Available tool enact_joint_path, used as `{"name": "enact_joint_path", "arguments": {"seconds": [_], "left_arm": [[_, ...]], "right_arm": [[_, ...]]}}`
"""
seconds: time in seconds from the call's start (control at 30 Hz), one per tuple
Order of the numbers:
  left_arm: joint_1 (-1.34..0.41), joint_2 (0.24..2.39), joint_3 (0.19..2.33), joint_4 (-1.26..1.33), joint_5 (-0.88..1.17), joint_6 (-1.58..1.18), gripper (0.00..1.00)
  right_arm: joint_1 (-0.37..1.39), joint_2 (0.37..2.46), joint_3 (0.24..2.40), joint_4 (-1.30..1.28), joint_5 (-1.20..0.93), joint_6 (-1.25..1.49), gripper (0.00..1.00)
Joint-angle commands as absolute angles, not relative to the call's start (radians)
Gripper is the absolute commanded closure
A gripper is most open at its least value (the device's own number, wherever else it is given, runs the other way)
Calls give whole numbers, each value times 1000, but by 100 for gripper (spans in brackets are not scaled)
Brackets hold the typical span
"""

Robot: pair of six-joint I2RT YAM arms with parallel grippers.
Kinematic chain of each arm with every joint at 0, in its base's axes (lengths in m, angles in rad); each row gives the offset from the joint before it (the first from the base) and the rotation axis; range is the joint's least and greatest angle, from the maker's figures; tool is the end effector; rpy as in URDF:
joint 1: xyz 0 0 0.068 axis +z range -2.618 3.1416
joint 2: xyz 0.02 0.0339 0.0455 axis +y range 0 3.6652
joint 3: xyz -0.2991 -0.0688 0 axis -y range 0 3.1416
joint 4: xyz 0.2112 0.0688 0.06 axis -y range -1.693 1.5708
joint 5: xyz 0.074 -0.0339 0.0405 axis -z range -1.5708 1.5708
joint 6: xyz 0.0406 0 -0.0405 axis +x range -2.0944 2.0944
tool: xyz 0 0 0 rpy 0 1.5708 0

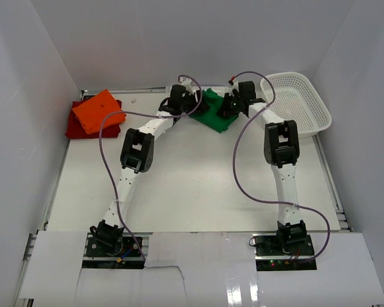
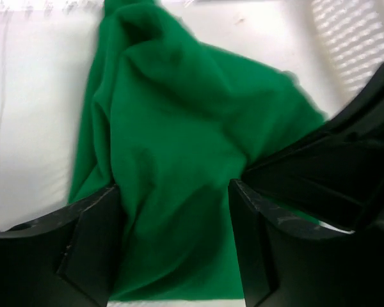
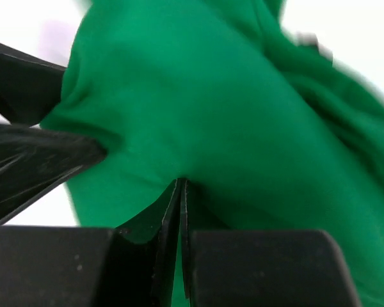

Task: Fold and stack the t-shirts
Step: Fold the long partially folded tshirt into a neat square

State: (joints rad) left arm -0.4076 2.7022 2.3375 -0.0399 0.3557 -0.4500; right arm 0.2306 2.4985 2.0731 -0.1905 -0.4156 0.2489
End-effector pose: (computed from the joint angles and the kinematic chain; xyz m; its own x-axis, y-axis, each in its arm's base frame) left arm 0.5566 -0.2557 0.1773 -0.6149 -0.1786 -0.7681 0.4420 0.7285 -0.5233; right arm 0.5485 0.1456 0.1961 -0.6756 0.0729 -0.7336 -0.3751 0.8227 0.4271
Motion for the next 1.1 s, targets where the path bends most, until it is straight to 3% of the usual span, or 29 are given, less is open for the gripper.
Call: {"name": "enact_joint_path", "arguments": {"seconds": [0.0,0.07,0.2,0.5,0.67,0.93,1.07], "left_arm": [[-406,2651,2234,-156,236,-399,28],[-411,2603,2188,-170,165,-393,33],[-413,2551,2120,-233,-44,-399,33],[-440,2530,2119,-397,-106,-351,31],[-514,2308,1693,-348,-163,-452,29],[-609,1915,1114,-325,-88,-600,25],[-760,1641,852,-365,-69,-710,23]], "right_arm": [[262,2511,2106,-256,-387,218,92],[268,2507,2086,-252,-379,210,92],[273,2503,2043,-233,-376,210,92],[304,2453,1939,-299,-368,152,92],[348,2248,1613,-295,-325,141,92],[454,1858,1090,-247,-284,201,92],[535,1660,823,-207,-264,268,92]]}}
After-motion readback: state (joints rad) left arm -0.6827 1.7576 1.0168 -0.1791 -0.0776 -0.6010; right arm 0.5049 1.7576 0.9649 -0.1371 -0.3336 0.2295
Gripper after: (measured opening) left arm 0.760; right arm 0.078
